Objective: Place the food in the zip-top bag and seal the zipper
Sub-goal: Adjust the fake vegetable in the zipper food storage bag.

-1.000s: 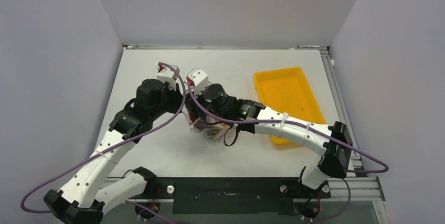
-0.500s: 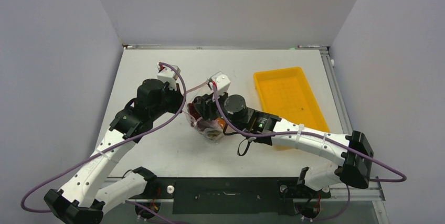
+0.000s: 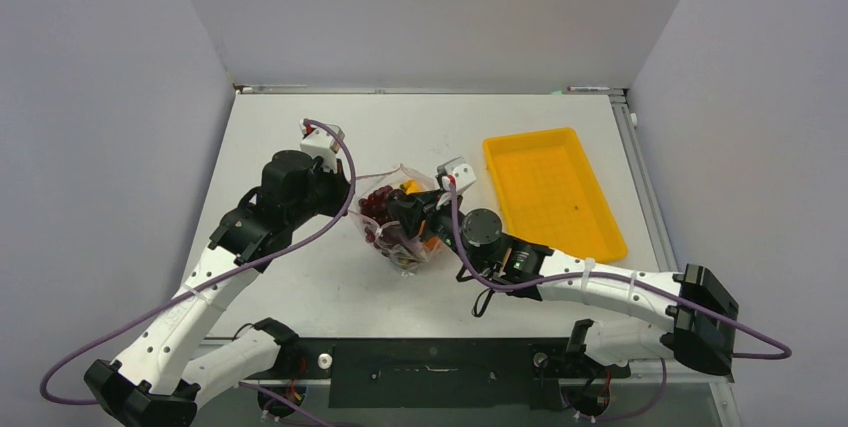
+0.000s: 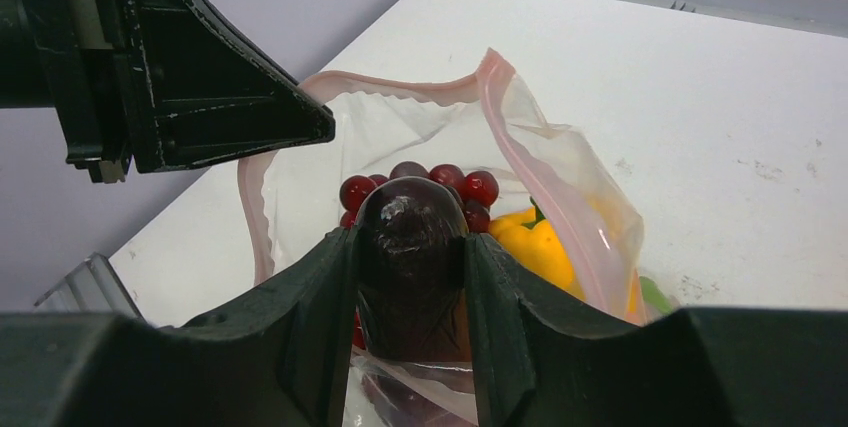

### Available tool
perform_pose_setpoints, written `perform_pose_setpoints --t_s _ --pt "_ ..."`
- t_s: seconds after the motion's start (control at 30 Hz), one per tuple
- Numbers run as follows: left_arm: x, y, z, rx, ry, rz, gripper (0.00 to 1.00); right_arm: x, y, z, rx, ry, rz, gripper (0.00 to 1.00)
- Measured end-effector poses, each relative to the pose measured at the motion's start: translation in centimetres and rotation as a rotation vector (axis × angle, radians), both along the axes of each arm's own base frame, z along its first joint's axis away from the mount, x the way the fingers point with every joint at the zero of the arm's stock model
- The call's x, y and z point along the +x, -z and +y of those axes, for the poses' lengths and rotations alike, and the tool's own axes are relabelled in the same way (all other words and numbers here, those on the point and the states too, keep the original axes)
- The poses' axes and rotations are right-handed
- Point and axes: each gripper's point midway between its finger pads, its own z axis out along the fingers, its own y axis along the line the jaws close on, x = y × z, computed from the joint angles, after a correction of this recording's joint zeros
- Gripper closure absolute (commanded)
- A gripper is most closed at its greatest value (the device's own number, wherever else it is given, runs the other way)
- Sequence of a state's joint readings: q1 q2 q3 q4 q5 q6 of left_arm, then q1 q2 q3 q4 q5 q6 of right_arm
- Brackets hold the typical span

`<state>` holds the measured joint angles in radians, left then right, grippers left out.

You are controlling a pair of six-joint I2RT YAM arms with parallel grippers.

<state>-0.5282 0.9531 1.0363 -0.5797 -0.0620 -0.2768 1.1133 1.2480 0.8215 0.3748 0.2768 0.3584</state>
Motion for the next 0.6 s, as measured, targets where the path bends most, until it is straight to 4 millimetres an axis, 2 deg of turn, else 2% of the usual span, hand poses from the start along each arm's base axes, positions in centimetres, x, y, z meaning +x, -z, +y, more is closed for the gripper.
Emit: perform_pose_setpoints --t_s 0.4,0.6 --pt "0.0 0.0 0.0 -0.001 0.001 0.000 1.00 -1.8 -0.3 -2.9 0.027 -0.028 -0.069 0.95" --pt "0.0 0.0 0.0 -0.001 0.001 0.000 1.00 -2.4 -0.4 -3.2 0.007 -0.065 -0.097 0.95"
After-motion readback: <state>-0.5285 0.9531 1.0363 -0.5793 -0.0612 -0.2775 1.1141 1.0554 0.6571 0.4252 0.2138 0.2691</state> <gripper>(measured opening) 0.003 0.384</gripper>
